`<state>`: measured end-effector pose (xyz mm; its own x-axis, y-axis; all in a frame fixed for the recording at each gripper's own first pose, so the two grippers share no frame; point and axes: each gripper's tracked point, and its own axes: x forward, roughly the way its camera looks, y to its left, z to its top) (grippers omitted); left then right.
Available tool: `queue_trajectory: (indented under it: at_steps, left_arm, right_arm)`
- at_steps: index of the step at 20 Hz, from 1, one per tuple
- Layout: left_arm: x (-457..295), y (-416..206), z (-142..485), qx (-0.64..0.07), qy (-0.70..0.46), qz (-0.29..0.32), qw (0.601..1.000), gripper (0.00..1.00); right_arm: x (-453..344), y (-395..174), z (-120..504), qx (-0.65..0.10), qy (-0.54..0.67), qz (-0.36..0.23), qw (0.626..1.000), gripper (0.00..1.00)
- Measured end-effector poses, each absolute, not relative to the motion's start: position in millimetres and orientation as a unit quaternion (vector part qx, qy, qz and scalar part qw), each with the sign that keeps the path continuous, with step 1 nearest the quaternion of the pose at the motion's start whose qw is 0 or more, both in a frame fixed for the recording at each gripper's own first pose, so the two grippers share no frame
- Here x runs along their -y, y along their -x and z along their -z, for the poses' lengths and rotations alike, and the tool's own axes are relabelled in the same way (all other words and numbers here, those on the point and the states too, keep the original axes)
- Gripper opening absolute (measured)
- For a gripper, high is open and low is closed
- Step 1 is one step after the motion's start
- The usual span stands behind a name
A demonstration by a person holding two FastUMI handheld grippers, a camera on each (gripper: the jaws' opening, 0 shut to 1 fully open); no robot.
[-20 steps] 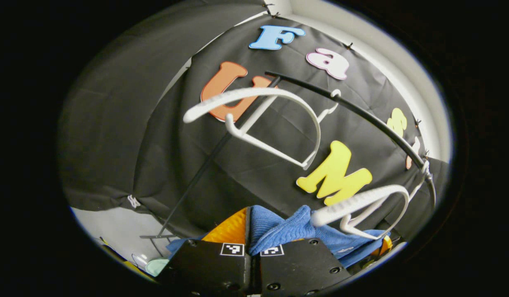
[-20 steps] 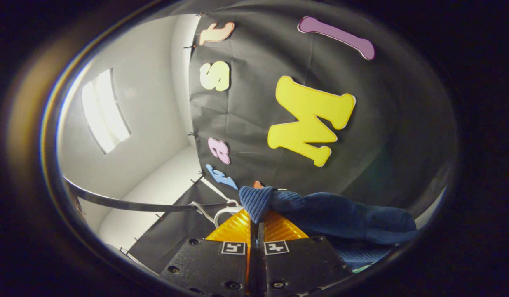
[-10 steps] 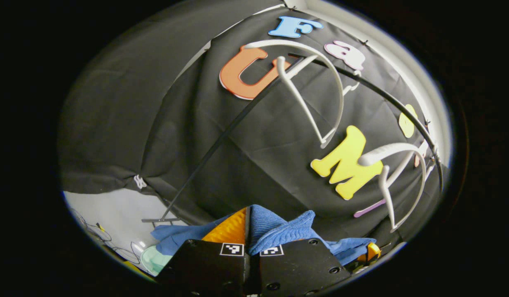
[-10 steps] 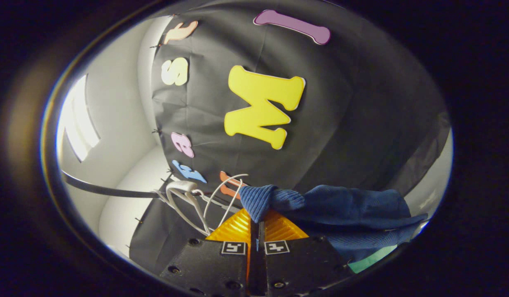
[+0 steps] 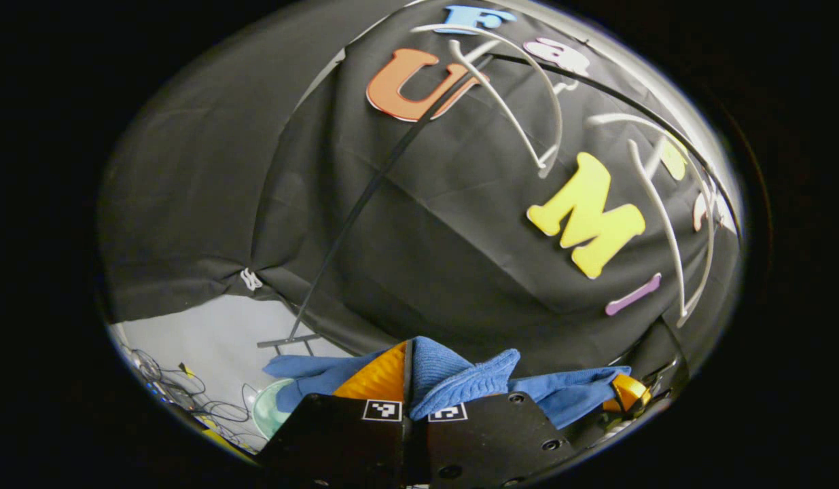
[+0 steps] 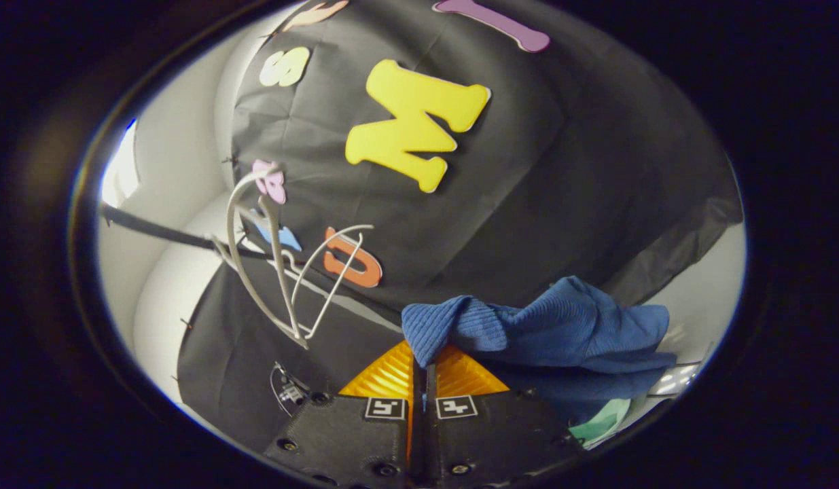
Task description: Grasp the clothes on the hanger with both hands and then place them into the laundry hamper below.
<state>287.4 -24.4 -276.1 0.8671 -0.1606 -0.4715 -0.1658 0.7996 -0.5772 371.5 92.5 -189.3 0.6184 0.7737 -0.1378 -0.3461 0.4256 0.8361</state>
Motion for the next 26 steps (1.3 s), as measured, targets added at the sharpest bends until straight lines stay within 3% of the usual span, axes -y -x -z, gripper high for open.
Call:
queue_trajectory:
  at_steps: [6, 12, 21, 26]
  left_arm:
    - [51, -269, 274, -0.290, 0.225, 0.028, 0.930, 0.06]
    - [71, -245, 267, -0.309, 0.178, 0.052, 0.933, 0.05]
    - [48, -207, 308, -0.343, 0.132, 0.021, 0.930, 0.05]
    - [44, -190, 355, -0.386, 0.122, 0.008, 0.914, 0.05]
  right_arm:
    - [-139, -330, 192, -0.281, -0.303, -0.362, 0.836, 0.04]
    - [-206, -299, 197, -0.301, -0.217, -0.387, 0.844, 0.04]
    - [-249, -277, 253, -0.371, -0.126, -0.378, 0.839, 0.04]
    - [-254, -269, 303, -0.427, -0.064, -0.344, 0.834, 0.04]
